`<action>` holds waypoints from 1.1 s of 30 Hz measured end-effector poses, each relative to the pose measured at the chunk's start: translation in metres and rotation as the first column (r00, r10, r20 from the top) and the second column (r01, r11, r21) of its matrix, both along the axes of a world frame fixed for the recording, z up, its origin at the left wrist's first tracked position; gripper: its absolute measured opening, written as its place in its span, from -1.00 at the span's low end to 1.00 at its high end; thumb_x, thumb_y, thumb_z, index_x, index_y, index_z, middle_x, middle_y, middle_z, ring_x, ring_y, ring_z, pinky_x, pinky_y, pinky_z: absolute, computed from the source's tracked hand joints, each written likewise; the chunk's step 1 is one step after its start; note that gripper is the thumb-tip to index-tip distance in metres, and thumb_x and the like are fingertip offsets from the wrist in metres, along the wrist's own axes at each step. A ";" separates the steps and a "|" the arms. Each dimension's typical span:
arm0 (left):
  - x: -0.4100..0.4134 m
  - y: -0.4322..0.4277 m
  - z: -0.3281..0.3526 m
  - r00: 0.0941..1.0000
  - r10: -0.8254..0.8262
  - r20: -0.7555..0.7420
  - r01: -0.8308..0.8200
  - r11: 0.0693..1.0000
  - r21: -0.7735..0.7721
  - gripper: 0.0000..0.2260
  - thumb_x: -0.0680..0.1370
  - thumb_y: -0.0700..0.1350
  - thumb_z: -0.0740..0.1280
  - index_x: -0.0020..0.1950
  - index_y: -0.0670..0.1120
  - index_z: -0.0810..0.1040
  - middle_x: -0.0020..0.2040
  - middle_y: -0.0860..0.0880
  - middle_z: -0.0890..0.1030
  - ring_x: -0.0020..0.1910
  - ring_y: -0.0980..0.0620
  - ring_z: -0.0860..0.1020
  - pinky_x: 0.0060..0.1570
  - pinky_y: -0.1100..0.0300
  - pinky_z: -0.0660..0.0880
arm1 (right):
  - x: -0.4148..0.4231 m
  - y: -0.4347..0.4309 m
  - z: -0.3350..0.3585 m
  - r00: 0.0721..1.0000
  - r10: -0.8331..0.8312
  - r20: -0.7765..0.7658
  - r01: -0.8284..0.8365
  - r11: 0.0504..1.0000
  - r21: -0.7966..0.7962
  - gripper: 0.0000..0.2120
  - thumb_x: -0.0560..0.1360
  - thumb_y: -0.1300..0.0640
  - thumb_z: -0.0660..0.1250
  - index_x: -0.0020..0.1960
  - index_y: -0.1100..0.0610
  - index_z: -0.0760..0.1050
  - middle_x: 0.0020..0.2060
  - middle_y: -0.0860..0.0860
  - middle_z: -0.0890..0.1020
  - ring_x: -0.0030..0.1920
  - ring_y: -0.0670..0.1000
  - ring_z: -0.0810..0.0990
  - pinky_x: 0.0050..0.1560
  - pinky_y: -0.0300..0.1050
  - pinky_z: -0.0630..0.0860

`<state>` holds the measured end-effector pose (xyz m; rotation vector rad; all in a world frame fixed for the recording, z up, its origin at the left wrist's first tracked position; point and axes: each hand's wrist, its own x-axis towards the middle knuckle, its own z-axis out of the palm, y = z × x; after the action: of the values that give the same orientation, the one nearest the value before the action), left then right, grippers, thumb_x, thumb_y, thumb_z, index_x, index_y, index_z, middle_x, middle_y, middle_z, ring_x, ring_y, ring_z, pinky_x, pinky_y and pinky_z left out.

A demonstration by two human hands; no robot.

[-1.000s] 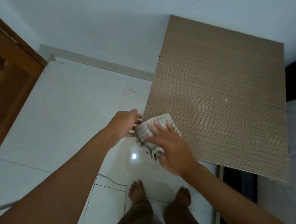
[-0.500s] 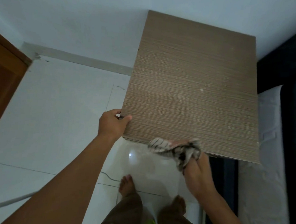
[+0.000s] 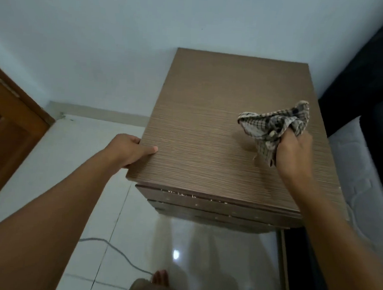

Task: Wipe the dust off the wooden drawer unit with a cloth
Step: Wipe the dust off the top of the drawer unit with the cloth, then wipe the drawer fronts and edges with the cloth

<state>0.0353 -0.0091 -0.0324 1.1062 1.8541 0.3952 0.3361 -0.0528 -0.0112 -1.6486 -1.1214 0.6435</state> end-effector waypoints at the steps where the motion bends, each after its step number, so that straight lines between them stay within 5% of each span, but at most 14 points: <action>1: 0.002 0.005 -0.002 1.000 -0.009 -0.007 0.009 1.000 0.028 -0.70 0.44 0.00 0.51 0.05 -0.13 0.57 -0.01 -0.06 0.63 -0.07 -0.01 0.59 -0.06 0.09 0.53 | 0.000 0.005 -0.001 1.000 0.001 0.004 -0.001 1.000 0.025 -0.74 0.61 0.14 0.13 -0.17 0.14 0.52 -0.32 -0.09 0.55 -0.29 -0.14 0.47 -0.29 -0.19 0.39; 7: 0.011 0.025 -0.010 0.999 -0.011 -0.040 0.014 0.997 0.080 -0.37 0.36 0.07 0.55 0.31 -0.23 0.49 0.27 -0.17 0.56 0.19 -0.18 0.54 0.17 -0.06 0.52 | -0.010 0.018 -0.010 0.993 0.085 0.087 -0.094 0.990 0.102 -0.73 0.60 0.12 0.11 -0.20 0.12 0.49 -0.33 -0.06 0.55 -0.32 -0.10 0.44 -0.32 -0.17 0.33; 11: 0.008 0.027 -0.016 0.999 -0.039 -0.035 0.041 0.997 0.058 -0.34 0.44 0.02 0.48 0.42 -0.24 0.33 0.46 -0.18 0.37 0.39 -0.22 0.39 0.27 -0.09 0.41 | -0.015 0.013 -0.019 0.983 0.106 0.150 -0.137 0.968 0.212 -0.70 0.60 0.12 0.09 -0.28 0.08 0.40 -0.37 -0.05 0.51 -0.36 -0.10 0.41 -0.35 -0.13 0.30; 16: 0.008 0.020 -0.022 0.998 -0.040 -0.056 0.047 0.991 0.124 -0.39 0.50 0.00 0.43 0.42 -0.25 0.32 0.48 -0.18 0.34 0.41 -0.21 0.36 0.28 -0.07 0.38 | -0.016 -0.007 -0.020 0.986 0.050 0.158 -0.098 0.942 0.320 -0.70 0.61 0.12 0.08 -0.26 0.11 0.40 -0.39 -0.06 0.47 -0.35 -0.09 0.39 -0.36 -0.18 0.33; 20: 0.004 0.013 -0.030 0.996 0.006 -0.089 0.010 0.983 0.185 -0.41 0.49 0.06 0.44 0.36 -0.25 0.37 0.36 -0.20 0.44 0.29 -0.19 0.44 0.15 -0.07 0.43 | -0.016 -0.027 -0.017 0.990 0.007 0.139 -0.057 0.932 0.357 -0.69 0.60 0.11 0.09 -0.03 0.32 0.48 -0.28 0.03 0.53 -0.26 -0.03 0.44 -0.25 -0.13 0.33; 25: -0.004 -0.012 -0.040 0.999 0.048 -0.025 -0.039 0.960 0.276 -0.55 0.48 0.08 0.44 0.11 -0.24 0.43 0.07 -0.17 0.49 -0.08 -0.11 0.51 -0.18 0.05 0.46 | -0.023 -0.053 -0.017 0.992 0.003 0.126 -0.047 0.936 0.349 -0.66 0.59 0.11 0.09 0.02 0.37 0.50 -0.09 0.25 0.64 -0.04 0.20 0.58 -0.17 -0.02 0.44; 30: -0.011 -0.041 -0.053 0.971 0.136 0.195 -0.204 0.899 0.388 -0.67 0.48 -0.02 0.48 0.04 -0.25 0.52 -0.03 -0.19 0.63 -0.24 -0.05 0.59 -0.38 0.08 0.55 | -0.031 -0.093 -0.024 0.995 -0.016 0.100 -0.019 0.939 0.342 -0.67 0.61 0.11 0.10 -0.02 0.32 0.54 -0.17 0.15 0.64 -0.18 -0.01 0.55 -0.18 -0.12 0.45; 33: -0.010 -0.061 -0.068 0.950 0.149 0.273 -0.271 0.828 0.491 -0.82 0.55 -0.05 0.39 -0.04 -0.17 0.55 -0.02 -0.15 0.63 -0.17 -0.05 0.61 -0.26 0.09 0.57 | -0.031 -0.120 -0.036 1.000 -0.004 0.021 -0.004 0.928 0.373 -0.71 0.63 0.10 0.09 -0.09 0.11 0.55 -0.14 -0.02 0.64 -0.08 -0.06 0.58 -0.03 -0.05 0.54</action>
<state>0.0250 -0.0697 -0.1003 1.1470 1.7093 1.1683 0.3055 -0.1731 -0.0471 -1.3292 -1.1775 0.3824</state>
